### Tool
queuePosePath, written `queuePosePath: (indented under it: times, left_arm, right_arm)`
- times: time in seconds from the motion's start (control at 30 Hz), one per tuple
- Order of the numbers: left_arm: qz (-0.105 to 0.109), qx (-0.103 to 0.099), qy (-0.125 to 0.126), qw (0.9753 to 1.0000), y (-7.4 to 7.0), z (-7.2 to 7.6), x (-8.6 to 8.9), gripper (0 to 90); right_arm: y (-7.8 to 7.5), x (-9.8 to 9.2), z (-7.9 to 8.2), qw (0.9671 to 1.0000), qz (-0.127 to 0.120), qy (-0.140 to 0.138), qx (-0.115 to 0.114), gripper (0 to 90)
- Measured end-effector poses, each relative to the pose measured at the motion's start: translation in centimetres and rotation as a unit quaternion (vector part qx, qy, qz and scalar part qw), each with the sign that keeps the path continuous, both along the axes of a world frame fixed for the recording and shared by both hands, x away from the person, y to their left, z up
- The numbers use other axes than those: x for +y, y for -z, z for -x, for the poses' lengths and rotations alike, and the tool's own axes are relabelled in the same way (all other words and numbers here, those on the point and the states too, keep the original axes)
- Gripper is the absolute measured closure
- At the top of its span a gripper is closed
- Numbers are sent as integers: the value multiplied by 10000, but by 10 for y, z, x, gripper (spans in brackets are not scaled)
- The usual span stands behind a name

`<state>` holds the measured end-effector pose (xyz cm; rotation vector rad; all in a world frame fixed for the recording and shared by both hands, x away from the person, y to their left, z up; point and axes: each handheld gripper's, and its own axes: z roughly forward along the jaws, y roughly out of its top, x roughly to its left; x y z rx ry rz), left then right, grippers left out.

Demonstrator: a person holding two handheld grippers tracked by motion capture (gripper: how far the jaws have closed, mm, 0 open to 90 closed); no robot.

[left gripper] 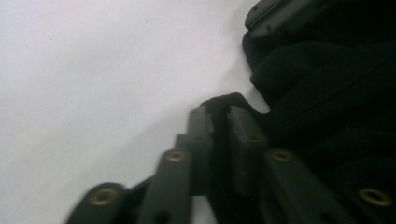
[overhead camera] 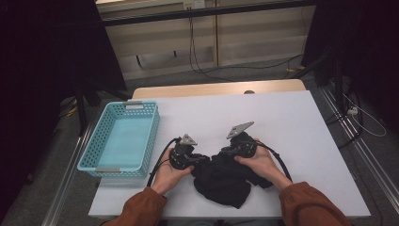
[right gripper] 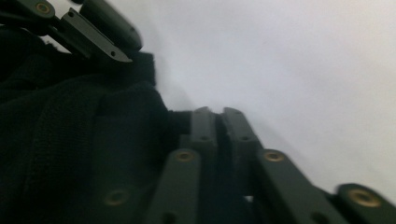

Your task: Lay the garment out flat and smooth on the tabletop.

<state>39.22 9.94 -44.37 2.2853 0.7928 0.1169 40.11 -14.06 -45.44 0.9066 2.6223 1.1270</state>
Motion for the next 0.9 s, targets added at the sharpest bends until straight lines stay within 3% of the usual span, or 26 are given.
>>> queuePosePath:
  times: [0.07,0.1,0.13,0.17,0.2,0.23,0.4,0.43,0.47,0.5,0.57,0.67,0.7,0.73,0.83,0.87,0.9]
  left_arm:
    - [34,1,9,10000,-1,-1,1,848]
    - [178,21,-47,9998,-4,-2,2,854]
    - [178,21,-47,9998,-4,-2,2,857]
    - [266,-103,-114,9995,-8,-4,2,859]
    - [266,-103,-114,9995,-8,-4,2,860]
    - [399,-180,-193,9989,-13,-6,4,861]
    - [581,-386,-336,9970,-20,-9,7,863]
    - [680,-468,-385,9958,-24,-9,9,863]
    - [680,-468,-385,9958,-24,-9,9,863]
    - [779,-571,-448,9943,-28,-11,11,863]
    - [814,-658,-454,9935,-31,-12,12,863]
    - [959,-777,-509,9911,-36,-14,15,864]
    - [1011,-818,-550,9900,-38,-15,16,865]
    - [1011,-818,-550,9900,-38,-15,16,865]
    - [1062,-898,-522,9889,-40,-15,15,865]
    - [1062,-898,-522,9889,-40,-15,15,865]
    - [1042,-962,-481,9887,-40,-14,14,865]
  right_arm:
    - [-2,0,0,10000,3,53,-74,859]
    - [-7,-5,0,9994,-138,220,-220,863]
    - [-10,-7,-1,9990,-203,303,-270,863]
    - [-13,-11,-2,9983,-248,413,-340,864]
    - [-13,-11,-2,9983,-248,413,-340,864]
    - [-20,-20,-3,9962,-426,629,-436,864]
    - [-31,-37,-4,9917,-608,915,-661,865]
    - [-37,-45,-4,9893,-689,1044,-752,865]
    - [-37,-45,-4,9893,-689,1044,-752,865]
    - [-42,-53,-4,9858,-772,1209,-868,865]
    - [-45,-55,-5,9845,-806,1269,-902,864]
    - [-53,-65,-4,9792,-882,1483,-1071,863]
    - [-57,-71,-4,9758,-910,1616,-1159,863]
    - [-57,-71,-4,9758,-910,1616,-1159,863]
    - [-59,-82,-3,9702,-856,1865,-1290,863]
    - [-59,-82,-3,9702,-856,1865,-1290,863]
    - [-58,-88,-3,9670,-845,2032,-1283,862]
